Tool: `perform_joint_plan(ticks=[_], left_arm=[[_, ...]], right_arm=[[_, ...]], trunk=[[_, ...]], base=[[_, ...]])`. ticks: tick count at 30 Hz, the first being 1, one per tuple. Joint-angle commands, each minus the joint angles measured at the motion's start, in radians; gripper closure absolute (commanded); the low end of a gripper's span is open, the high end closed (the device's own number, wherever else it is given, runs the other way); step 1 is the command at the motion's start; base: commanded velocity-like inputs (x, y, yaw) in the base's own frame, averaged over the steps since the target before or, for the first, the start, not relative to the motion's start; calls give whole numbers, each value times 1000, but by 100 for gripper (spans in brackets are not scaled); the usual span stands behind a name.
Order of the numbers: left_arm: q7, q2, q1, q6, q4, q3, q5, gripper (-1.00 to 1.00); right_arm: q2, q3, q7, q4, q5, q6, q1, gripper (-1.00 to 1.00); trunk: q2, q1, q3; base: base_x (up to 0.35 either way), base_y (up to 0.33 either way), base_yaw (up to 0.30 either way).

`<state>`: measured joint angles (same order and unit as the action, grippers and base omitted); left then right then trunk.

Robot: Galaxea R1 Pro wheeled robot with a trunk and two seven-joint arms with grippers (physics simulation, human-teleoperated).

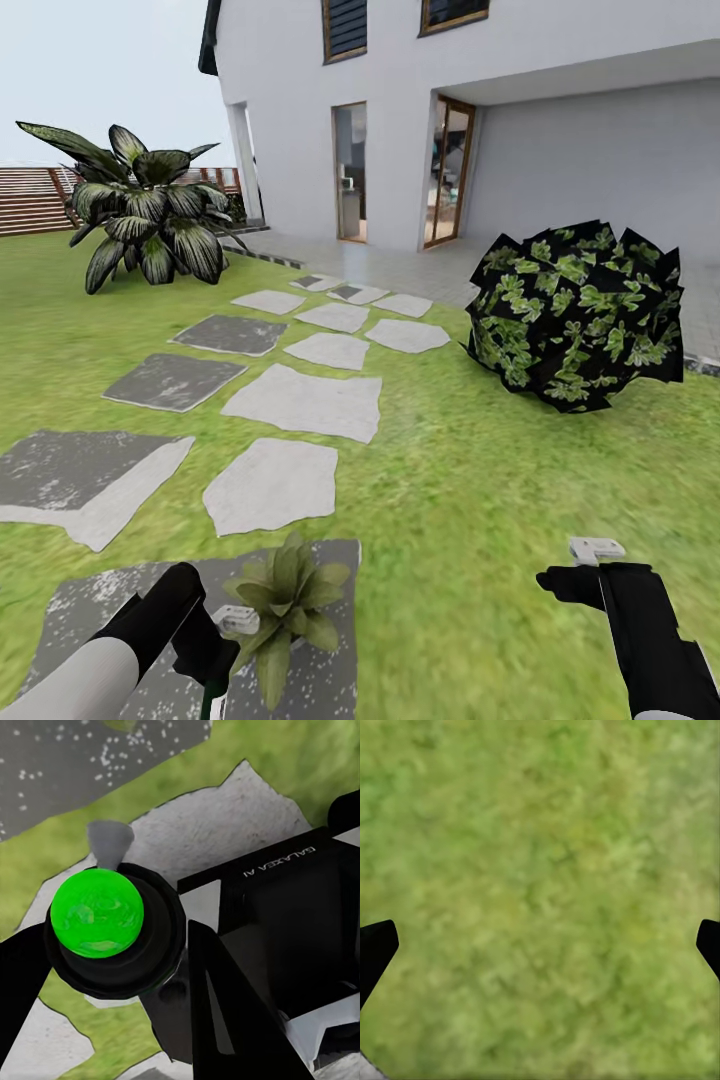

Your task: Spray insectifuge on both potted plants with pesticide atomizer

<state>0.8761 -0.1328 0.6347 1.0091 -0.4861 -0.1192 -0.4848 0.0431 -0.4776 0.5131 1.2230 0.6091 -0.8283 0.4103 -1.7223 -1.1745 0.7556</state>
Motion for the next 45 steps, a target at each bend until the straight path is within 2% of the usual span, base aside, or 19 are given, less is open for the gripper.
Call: perform_joint_plan(ticks=[1,7,15,22,28,31,45], left_arm=[[11,-1,0,2,-2,-4,-9,100],[11,-1,-13,2,-2,-4,-9,100],[11,-1,-43,2,-2,-4,-9,100],[11,-2,-47,2,-2,-4,-9,100],[11,-1,-47,2,-2,-4,-9,100],[11,-1,-47,2,-2,-4,-9,100],[11,-1,-47,2,-2,-4,-9,100]], right_arm=[[0,-1,10,1,10,-2,1,-100],[0,-1,10,1,10,-2,1,-100],[0,-1,10,1,10,-2,1,-100],[-1,-1,10,0,10,-2,1,-100],[0,-1,10,0,10,-2,1,-100],[-1,-1,10,0,9,-2,1,-100],[0,0,10,0,9,-2,1,-100]], trunk=[[-8,-4,4],[-50,-27,23],[-50,-27,23],[-50,-27,23],[-92,-50,42],[-92,-50,42],[-190,-104,86]], base=[[0,0,0],[0,0,0],[0,0,0],[0,0,0],[0,0,0],[0,0,0],[0,0,0]])
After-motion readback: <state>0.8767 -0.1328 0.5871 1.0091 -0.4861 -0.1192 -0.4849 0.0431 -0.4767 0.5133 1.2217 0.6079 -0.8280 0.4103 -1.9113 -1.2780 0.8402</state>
